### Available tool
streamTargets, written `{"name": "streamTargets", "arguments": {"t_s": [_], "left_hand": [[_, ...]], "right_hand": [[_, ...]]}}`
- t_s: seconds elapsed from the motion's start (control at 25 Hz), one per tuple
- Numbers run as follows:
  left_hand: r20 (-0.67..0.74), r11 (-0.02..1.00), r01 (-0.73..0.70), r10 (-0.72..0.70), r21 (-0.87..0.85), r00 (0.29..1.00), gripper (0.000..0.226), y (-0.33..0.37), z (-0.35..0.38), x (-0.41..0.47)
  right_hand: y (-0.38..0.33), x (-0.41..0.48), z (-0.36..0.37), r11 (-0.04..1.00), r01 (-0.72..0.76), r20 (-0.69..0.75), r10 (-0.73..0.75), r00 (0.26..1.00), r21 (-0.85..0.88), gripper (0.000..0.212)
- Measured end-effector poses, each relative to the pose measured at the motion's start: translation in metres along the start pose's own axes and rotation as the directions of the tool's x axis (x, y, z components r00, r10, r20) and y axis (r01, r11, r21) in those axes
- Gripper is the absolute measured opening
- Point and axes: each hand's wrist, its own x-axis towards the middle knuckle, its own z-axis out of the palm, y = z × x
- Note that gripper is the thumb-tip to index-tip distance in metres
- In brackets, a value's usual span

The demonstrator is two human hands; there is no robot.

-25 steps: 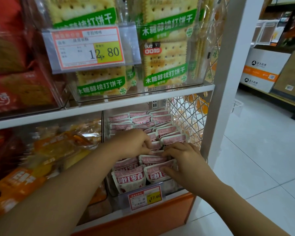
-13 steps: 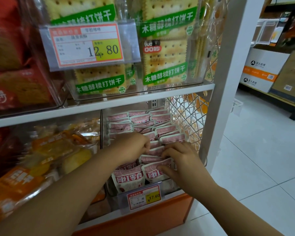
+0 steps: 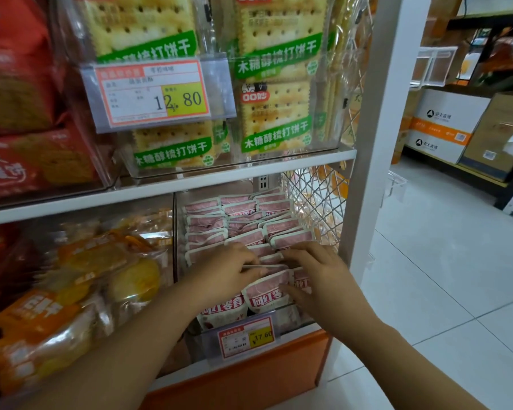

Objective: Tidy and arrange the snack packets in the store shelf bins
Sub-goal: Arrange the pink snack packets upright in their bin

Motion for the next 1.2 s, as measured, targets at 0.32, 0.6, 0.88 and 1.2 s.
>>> {"name": "streamTargets", "arguments": {"t_s": [0.32, 0.6, 0.88, 1.2], "left_hand": [[-0.266, 0.989, 0.103, -0.072, 0.105, 0.961, 0.03, 0.008, 0.016, -0.009], [-0.148, 0.977, 0.212, -0.214, -0.029, 0.966, 0.043, 0.01, 0.007, 0.001], [0.009, 0.915, 0.13, -0.144, 0.382, 0.989, 0.069, 0.024, 0.028, -0.013], [0.197, 0.939, 0.068, -0.141, 0.338, 0.97, 0.082, -0.009, 0.021, 0.015]], "right_hand": [[-0.005, -0.003, 0.005, 0.991, -0.122, 0.112, 0.116, 0.987, 0.047, 0.041], [0.0, 0.023, 0.004, 0.981, -0.192, 0.253, 0.178, 0.951, 0.034, 0.029], [-0.001, 0.012, 0.004, 0.983, -0.178, 0.151, 0.182, 0.972, -0.038, 0.043], [-0.009, 0.002, 0.003, 0.973, -0.173, 0.176, 0.199, 0.964, -0.151, 0.052]]}}
